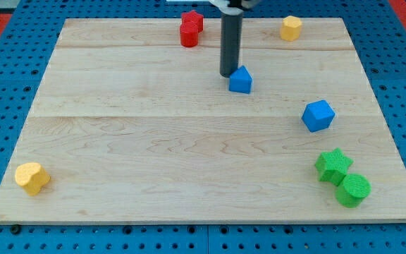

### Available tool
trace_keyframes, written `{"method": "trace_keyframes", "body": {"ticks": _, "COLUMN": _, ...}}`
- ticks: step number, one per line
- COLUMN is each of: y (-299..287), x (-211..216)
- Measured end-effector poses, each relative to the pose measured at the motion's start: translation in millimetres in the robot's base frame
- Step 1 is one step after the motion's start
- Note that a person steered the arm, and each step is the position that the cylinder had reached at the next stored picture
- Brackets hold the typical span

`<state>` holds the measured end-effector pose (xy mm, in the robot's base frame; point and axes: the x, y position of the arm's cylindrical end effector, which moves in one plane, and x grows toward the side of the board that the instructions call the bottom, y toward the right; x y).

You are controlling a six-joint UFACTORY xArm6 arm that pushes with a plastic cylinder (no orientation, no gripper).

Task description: Push the yellow hexagon towards the red star

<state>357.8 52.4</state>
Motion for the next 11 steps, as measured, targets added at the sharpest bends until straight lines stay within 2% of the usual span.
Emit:
{"method": "trace_keyframes", "body": {"ticks": 2, "y": 87, "x": 48}}
{"method": "trace_keyframes", "body": {"ticks": 3, "y": 91, "x": 40}}
{"method": "trace_keyframes", "body": {"ticks": 4, "y": 106, "x": -19}}
{"method": "trace_keyframes", "body": {"ticks": 5, "y": 171, "x": -62}}
{"method": "trace_keyframes", "body": {"ticks": 7, "y": 139, "x": -129}}
{"method": "trace_keyframes", "body": {"ticks": 9, "y": 132, "x": -152}}
{"method": "trace_keyframes", "body": {"ticks": 10, "y": 158, "x": -167}}
{"method": "trace_keyframes", "body": {"ticks": 11, "y": 144, "x": -166}}
